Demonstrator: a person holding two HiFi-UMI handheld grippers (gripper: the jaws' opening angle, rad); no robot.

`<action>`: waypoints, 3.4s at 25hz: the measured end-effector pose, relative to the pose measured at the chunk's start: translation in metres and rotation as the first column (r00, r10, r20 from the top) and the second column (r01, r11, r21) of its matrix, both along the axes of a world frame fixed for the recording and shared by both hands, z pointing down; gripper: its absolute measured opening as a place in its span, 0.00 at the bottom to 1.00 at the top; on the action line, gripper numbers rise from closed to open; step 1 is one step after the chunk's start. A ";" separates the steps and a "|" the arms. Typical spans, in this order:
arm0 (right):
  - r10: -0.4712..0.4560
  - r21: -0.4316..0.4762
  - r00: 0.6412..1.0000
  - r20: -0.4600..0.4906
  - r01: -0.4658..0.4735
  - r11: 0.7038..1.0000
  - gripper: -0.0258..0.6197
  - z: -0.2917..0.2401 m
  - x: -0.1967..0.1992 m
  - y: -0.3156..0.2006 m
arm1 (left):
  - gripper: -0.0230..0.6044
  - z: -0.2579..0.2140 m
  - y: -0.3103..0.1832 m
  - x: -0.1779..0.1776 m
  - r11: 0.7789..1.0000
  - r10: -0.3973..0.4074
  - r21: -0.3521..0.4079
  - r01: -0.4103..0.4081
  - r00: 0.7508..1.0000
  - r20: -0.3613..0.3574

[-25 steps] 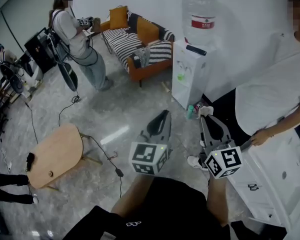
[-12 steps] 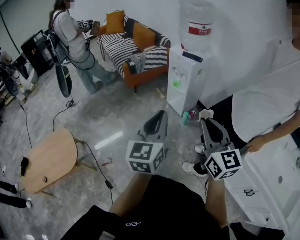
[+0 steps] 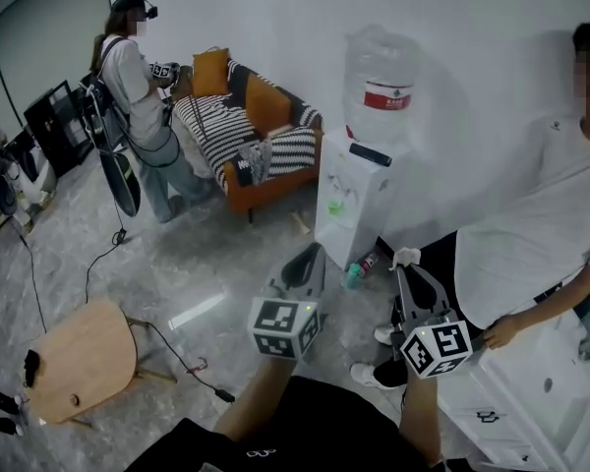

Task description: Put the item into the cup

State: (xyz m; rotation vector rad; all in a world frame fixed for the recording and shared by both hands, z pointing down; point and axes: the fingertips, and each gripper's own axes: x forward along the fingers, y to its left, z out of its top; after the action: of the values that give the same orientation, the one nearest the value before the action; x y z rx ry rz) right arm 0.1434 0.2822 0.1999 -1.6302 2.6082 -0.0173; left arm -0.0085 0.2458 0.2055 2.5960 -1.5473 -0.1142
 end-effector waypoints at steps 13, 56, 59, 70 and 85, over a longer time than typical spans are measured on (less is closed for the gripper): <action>-0.013 -0.089 0.999 -0.040 0.009 0.996 0.09 0.021 -0.041 -0.154 | 0.06 0.036 -0.170 -0.040 0.994 -0.074 -0.075 0.074 0.997 0.005; 0.094 -0.329 0.995 -0.021 -0.096 0.940 0.09 0.197 -0.068 -0.462 | 0.06 0.195 -0.468 -0.045 0.936 0.176 -0.335 -0.110 0.968 0.176; 0.088 -0.362 0.996 -0.016 -0.088 0.928 0.09 0.231 -0.072 -0.468 | 0.06 0.231 -0.469 -0.039 0.917 0.161 -0.388 -0.095 0.977 0.142; 0.066 -0.450 0.997 -0.029 -0.072 0.890 0.09 0.348 -0.080 -0.476 | 0.06 0.349 -0.463 -0.029 0.877 0.190 -0.469 -0.105 0.972 0.137; 0.070 -0.499 0.988 -0.136 -0.129 0.857 0.09 0.449 -0.076 -0.540 | 0.06 0.414 -0.471 -0.011 0.853 0.220 -0.497 -0.157 0.973 0.069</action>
State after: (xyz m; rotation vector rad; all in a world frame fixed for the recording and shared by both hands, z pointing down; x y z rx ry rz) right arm 0.0670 -0.2574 0.6485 -1.9653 2.7549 -0.6860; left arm -0.0194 -0.2251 0.6190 2.3501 -1.1457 0.4131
